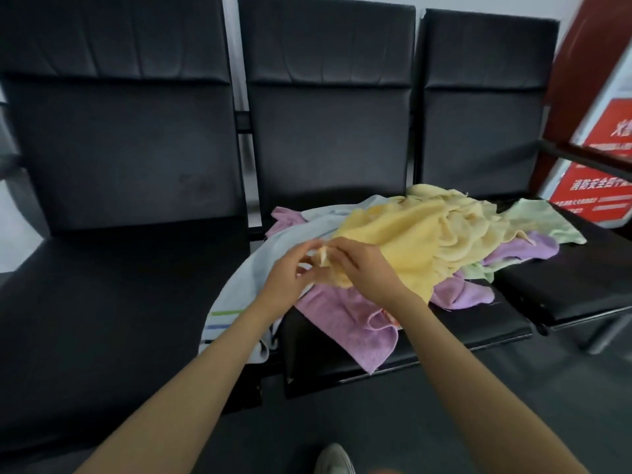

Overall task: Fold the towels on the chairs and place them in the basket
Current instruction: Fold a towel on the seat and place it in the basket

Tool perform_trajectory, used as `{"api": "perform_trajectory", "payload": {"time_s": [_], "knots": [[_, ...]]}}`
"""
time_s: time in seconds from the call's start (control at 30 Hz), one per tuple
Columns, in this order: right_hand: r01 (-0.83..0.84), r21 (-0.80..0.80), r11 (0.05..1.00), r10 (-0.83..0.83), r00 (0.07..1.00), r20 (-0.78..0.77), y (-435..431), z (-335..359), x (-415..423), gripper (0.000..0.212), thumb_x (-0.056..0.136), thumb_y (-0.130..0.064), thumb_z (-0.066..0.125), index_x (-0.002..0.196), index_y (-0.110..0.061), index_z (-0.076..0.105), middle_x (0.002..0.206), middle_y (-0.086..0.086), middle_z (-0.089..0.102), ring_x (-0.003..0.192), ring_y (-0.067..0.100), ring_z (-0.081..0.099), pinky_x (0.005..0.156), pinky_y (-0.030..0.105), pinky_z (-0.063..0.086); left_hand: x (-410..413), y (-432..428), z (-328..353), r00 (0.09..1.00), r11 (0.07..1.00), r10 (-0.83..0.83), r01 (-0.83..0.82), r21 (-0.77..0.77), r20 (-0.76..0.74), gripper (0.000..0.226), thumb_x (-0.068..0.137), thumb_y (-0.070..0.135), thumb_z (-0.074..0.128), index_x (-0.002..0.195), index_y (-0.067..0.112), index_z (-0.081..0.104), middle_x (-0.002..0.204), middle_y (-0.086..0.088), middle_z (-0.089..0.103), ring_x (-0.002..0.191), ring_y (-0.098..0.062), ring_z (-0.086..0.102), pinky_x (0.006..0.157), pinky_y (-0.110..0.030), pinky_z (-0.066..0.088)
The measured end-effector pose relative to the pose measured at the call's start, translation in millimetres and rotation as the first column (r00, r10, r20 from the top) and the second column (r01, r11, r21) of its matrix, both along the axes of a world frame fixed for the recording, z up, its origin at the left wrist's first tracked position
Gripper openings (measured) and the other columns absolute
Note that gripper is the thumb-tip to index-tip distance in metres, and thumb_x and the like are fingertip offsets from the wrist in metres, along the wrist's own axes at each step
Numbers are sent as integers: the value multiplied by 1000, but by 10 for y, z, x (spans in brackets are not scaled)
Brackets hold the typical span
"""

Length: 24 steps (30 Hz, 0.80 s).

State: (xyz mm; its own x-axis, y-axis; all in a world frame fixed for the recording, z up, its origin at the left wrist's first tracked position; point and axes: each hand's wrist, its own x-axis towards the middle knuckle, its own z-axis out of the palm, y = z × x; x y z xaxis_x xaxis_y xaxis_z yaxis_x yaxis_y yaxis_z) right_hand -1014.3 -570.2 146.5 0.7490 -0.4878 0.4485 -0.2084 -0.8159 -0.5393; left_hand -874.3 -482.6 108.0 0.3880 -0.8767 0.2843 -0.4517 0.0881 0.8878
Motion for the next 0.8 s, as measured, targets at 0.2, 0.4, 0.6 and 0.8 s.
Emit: {"api": "perform_trajectory", "payload": {"time_s": [0.2,0.4,0.6,0.8], "knots": [[149,135,980,-92,930,-355,-234,-264,-367,43,92,-26,59,133,-19,49,121,2,55,109,17,53,91,25,41,18,279,297,999,998,-38,37,49,7,4,87,17,67,82,17,67,73,8,58,71,-7,50,67,-21,40],[418,-131,899,-410,699,-585,-419,-565,-567,23,92,-19,46,111,-15,59,103,7,56,104,30,54,87,37,44,80,474,441,984,987,161,-161,10,-81,22,97,26,51,109,14,64,95,3,63,89,-10,56,86,-30,45],[561,-47,827,-537,761,-365,-110,-177,-359,31,94,-7,35,120,-9,52,108,14,57,98,32,58,73,33,39,179,718,364,944,955,295,-288,63,-151,20,99,28,46,98,17,62,90,0,59,88,-16,55,88,-43,48],[179,233,956,-205,975,92,748,528,399,25,99,-11,37,105,-2,60,99,4,65,87,23,58,67,26,35,328,1148,440,825,867,475,-499,0,-305,23,99,31,43,86,20,58,81,1,52,77,-16,47,71,-35,40]]}}
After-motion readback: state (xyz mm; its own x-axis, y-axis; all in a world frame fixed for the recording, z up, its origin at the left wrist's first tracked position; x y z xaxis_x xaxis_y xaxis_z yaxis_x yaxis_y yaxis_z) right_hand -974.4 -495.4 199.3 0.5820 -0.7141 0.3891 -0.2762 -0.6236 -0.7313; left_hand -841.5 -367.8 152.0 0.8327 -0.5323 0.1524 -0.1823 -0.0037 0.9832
